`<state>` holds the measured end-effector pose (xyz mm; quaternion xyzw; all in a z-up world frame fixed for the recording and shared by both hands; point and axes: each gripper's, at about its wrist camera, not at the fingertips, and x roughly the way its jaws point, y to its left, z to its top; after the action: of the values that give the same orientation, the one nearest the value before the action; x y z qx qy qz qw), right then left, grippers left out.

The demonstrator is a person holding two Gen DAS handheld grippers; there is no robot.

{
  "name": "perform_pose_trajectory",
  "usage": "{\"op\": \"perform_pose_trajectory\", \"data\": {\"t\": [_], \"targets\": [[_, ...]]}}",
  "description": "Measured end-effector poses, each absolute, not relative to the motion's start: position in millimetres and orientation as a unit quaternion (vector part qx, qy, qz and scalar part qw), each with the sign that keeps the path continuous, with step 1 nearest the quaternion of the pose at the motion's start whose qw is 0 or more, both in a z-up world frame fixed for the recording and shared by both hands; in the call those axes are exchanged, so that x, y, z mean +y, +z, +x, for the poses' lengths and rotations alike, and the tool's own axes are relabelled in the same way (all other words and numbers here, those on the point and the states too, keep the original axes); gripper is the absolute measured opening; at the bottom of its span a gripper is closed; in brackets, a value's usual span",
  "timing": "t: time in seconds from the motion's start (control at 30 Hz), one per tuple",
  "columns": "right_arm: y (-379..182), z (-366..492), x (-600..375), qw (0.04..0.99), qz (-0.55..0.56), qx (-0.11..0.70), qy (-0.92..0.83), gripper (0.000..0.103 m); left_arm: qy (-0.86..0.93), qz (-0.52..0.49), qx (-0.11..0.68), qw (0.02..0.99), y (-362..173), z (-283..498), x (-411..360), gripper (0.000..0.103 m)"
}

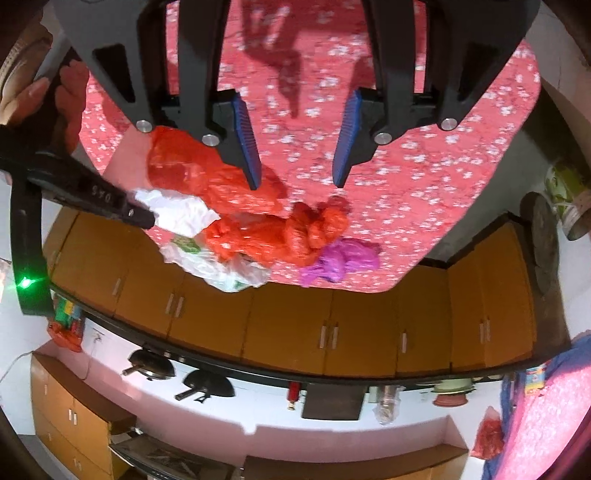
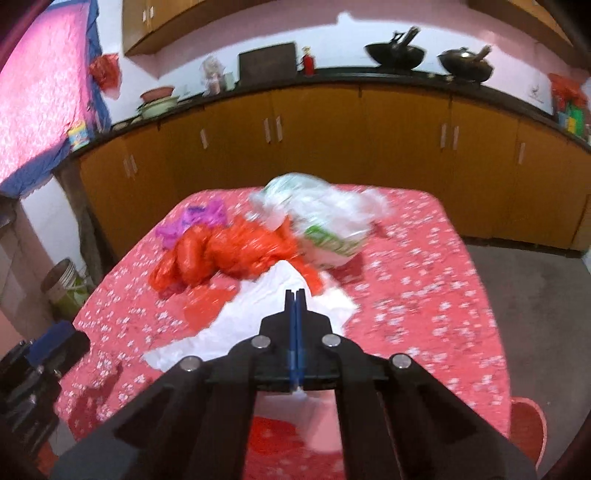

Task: Collect trash
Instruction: 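Grasp the red bag with the left tool while the right tool grasps white paper, then lift the red bag with the left tool while the right tool holds white paper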

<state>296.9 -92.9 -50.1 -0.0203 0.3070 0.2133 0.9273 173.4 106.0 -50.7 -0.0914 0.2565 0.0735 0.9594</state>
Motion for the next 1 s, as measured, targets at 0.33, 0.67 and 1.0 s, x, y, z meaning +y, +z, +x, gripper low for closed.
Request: {"op": "perform_pose_trajectory", "data": {"t": [0.33, 0.67, 1.0], "targets": [[-36.3, 302.7, -131.9, 0.948, -0.013, 0.274, 0.161, 0.002, 0.019, -0.078, 0.257, 0.963, -44.1, 196.1, 57.2, 0.051], [-45.1, 299.9, -153.5, 0.948, -0.007, 0.28, 0.151, 0.002, 0.008, -0.065, 0.285, 0.956, -55.8, 219.3, 32.3, 0.054], [-44.6, 295.6, -157.8, 0.947, -0.002, 0.281, 0.154, 0.002, 0.012, -0.062, 0.315, 0.947, -71.5, 236.3, 38.0, 0.02]]}}
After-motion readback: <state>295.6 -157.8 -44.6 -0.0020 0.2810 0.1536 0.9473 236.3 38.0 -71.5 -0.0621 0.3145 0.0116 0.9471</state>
